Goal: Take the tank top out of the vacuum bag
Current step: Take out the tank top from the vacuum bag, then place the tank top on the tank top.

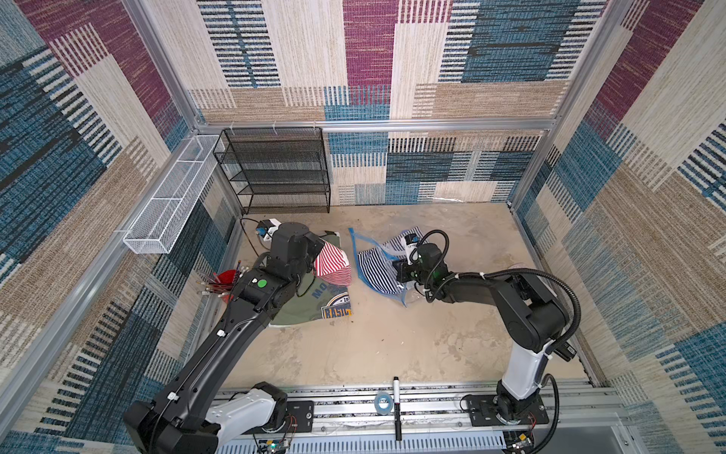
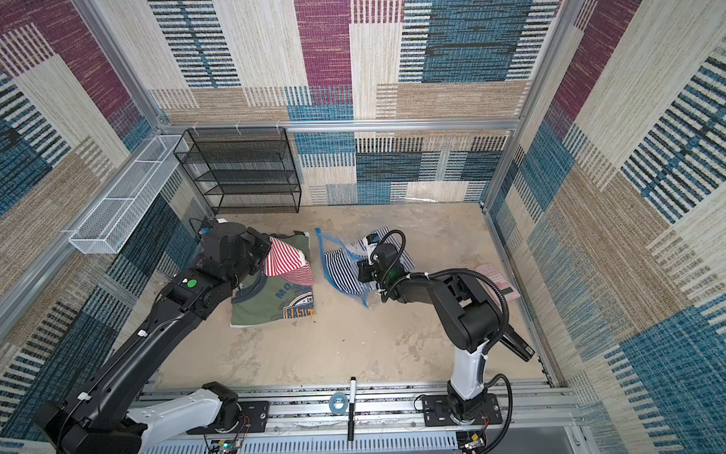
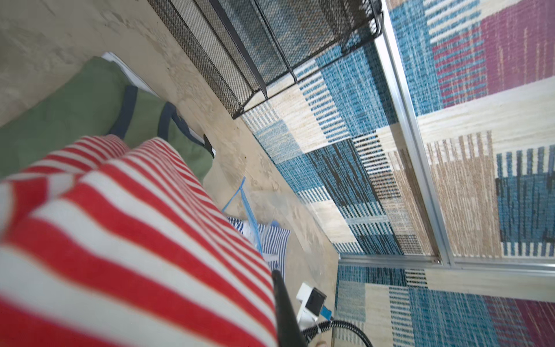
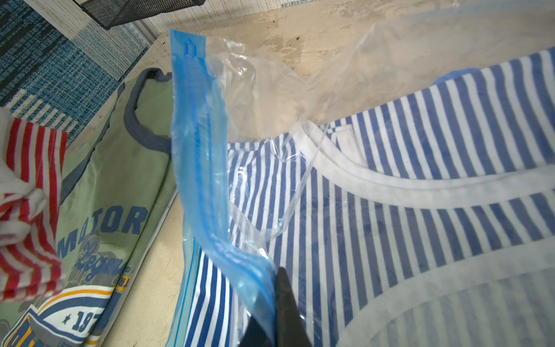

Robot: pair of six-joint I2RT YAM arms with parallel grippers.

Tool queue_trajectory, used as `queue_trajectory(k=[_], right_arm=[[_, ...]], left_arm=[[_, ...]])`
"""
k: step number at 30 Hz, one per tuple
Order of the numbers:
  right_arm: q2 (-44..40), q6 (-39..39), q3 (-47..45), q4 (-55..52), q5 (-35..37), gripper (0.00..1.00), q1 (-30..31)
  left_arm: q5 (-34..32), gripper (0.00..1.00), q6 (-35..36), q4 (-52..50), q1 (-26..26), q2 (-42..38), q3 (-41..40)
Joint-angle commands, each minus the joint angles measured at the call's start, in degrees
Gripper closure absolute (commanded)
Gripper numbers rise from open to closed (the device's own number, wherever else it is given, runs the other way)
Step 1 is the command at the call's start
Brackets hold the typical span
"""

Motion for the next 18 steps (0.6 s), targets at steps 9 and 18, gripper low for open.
queue_trajectory(k=[9, 18], right_arm=[[0.1, -0.4, 0.1, 0.9, -0.9, 1.00, 0.1], [0.4, -0.8, 0.2, 0.9, -0.7, 1.00, 0.0]], left_arm=[[-16.5, 1.00, 5.7, 27.4, 1.3, 4.2, -5.0], [-12.7, 1.00, 5.9, 38.7, 7.1, 13.8, -2.1]])
